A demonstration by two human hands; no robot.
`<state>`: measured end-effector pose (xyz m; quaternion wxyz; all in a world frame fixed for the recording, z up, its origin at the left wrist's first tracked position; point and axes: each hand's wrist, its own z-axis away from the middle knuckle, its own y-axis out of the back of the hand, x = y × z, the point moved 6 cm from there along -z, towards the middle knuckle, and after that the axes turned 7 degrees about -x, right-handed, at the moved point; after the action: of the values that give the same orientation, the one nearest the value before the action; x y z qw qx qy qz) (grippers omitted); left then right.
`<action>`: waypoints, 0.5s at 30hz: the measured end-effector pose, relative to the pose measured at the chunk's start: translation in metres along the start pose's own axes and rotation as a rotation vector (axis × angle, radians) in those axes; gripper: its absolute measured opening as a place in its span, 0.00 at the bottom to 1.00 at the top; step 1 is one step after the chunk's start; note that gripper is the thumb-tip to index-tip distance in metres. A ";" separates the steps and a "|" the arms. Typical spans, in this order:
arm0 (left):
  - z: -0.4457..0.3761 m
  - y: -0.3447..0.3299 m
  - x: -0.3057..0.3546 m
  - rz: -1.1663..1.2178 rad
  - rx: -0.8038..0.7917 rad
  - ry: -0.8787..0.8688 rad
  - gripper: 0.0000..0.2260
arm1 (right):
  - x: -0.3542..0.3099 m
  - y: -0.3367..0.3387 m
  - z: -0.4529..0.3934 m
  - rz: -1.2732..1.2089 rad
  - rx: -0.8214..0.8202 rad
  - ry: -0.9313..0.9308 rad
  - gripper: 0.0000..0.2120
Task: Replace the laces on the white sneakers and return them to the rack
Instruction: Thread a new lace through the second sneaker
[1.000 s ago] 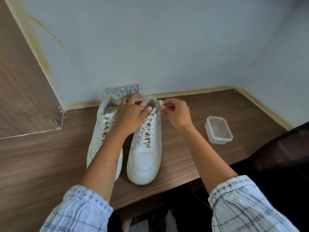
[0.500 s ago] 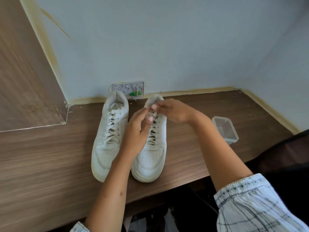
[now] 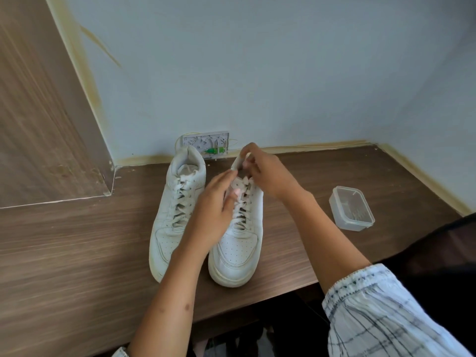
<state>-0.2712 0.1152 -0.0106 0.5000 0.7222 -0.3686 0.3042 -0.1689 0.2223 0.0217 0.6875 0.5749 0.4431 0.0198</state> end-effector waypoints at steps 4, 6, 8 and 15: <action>0.005 0.055 -0.002 -0.042 0.196 -0.021 0.15 | 0.007 0.030 0.043 -0.107 0.344 -0.174 0.09; 0.012 0.074 -0.025 -0.090 0.221 0.051 0.15 | 0.019 0.019 0.062 -0.134 0.177 -0.429 0.15; 0.022 0.077 -0.049 -0.053 0.159 0.164 0.17 | 0.015 -0.009 0.079 -0.114 -0.211 -0.581 0.24; 0.032 0.057 -0.054 0.213 0.092 0.285 0.22 | -0.009 -0.069 0.096 -0.235 -0.196 -0.538 0.45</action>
<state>-0.3464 0.0845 -0.0358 0.4785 0.6510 -0.3541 0.4710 -0.1467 0.1199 -0.0343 0.8298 0.4354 0.3046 -0.1703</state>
